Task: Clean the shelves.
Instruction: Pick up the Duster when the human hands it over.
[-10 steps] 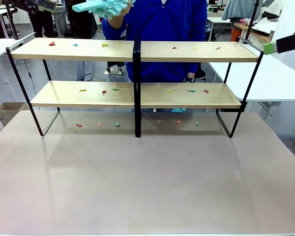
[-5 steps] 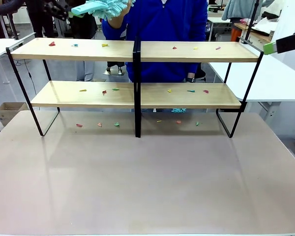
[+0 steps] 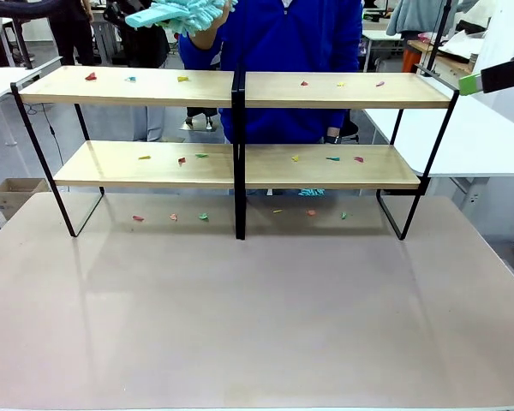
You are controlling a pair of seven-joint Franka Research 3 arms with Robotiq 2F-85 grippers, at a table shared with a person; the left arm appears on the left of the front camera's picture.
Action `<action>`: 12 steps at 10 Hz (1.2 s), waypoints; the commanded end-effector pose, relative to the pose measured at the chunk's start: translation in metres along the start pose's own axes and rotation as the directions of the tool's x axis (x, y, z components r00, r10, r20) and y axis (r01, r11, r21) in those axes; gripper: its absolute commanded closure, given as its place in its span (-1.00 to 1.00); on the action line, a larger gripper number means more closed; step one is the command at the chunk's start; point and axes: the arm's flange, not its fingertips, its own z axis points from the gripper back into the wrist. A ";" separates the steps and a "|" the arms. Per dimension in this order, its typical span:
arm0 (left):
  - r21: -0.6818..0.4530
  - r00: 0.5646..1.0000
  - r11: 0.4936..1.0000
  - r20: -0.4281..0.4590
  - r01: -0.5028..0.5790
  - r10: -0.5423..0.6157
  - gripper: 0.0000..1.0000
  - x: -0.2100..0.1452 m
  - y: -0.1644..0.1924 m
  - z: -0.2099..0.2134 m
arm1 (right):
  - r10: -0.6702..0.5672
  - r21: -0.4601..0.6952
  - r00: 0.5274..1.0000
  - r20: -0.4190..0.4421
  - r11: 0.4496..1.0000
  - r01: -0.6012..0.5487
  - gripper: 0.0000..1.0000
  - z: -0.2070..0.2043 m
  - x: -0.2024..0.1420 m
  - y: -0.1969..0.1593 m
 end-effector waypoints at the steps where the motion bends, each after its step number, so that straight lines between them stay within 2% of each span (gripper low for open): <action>1: 0.040 1.000 0.999 -0.025 0.003 -0.002 -1.00 -0.001 -0.003 0.002 | -0.003 0.007 1.000 0.002 1.000 0.003 -1.00 0.000 0.000 0.000; 2: 0.049 0.999 0.999 -0.049 0.006 -0.004 0.16 -0.003 -0.003 0.000 | -0.003 0.007 1.000 0.002 1.000 0.003 -1.00 0.000 0.000 0.000; 3: 0.055 0.999 0.998 -0.052 0.012 -0.009 0.16 -0.006 -0.002 0.000 | -0.003 0.007 1.000 0.002 1.000 0.003 -1.00 0.000 0.000 0.000; 4: 0.060 0.998 0.998 -0.061 0.015 -0.012 1.00 -0.008 -0.003 0.000 | -0.003 0.007 1.000 0.002 1.000 0.003 -1.00 0.000 0.000 0.000; 5: 0.062 0.998 0.998 -0.064 0.021 -0.017 0.28 -0.008 -0.005 0.000 | -0.003 0.007 1.000 0.002 1.000 0.003 -1.00 0.000 0.000 0.000; 6: 0.066 0.998 0.997 -0.065 0.026 -0.022 1.00 -0.009 -0.006 0.001 | -0.003 0.007 1.000 0.002 1.000 0.003 -1.00 0.000 0.000 0.000; 12: 0.072 0.996 0.996 -0.080 0.048 -0.042 1.00 -0.015 -0.010 0.001 | -0.003 0.007 1.000 0.002 1.000 0.003 -1.00 0.000 0.000 0.000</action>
